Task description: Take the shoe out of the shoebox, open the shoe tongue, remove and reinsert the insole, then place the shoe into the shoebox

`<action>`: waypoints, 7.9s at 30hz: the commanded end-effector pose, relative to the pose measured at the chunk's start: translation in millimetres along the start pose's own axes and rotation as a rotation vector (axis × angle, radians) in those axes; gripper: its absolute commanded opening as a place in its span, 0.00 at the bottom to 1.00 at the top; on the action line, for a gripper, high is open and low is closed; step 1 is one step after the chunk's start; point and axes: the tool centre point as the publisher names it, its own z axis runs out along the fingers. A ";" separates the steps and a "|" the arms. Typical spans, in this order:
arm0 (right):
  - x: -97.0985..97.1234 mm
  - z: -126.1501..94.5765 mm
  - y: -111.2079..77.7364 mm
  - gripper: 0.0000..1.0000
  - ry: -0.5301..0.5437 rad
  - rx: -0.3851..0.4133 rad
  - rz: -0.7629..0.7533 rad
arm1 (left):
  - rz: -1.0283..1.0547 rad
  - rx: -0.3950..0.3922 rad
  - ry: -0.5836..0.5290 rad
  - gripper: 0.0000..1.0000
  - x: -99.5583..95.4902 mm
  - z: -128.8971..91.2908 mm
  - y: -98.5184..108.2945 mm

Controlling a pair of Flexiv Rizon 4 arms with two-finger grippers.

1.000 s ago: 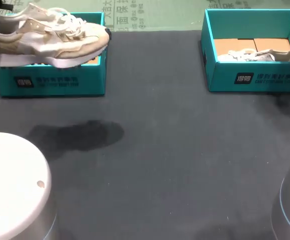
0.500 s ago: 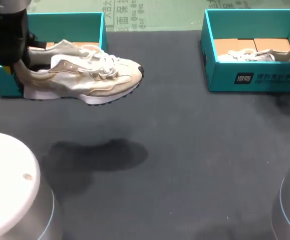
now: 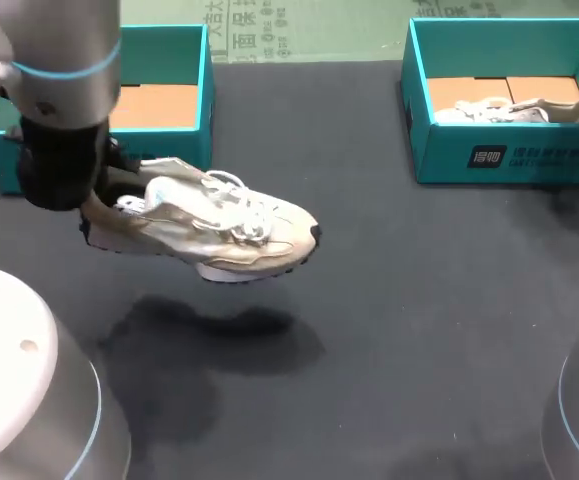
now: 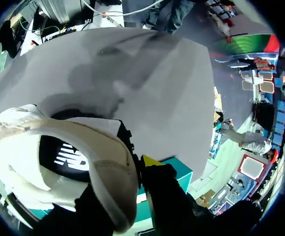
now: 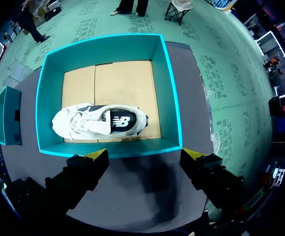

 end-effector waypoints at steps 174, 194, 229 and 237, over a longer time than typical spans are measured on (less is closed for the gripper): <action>-0.2 -0.4 -0.8 1.00 -0.001 -0.001 0.000 | -1.390 1.361 -0.859 1.00 -127.2 140.6 -46.3; -0.2 -0.4 -0.8 1.00 -0.001 -0.001 0.000 | -1.491 1.418 -1.005 1.00 -138.6 175.2 -37.1; -0.2 -0.4 -0.8 1.00 -0.001 -0.001 0.000 | -1.504 1.382 -1.106 1.00 -201.2 178.2 -23.4; -0.2 -0.4 -0.8 1.00 -0.001 -0.001 0.000 | -1.495 1.388 -1.100 1.00 -215.4 174.2 -22.7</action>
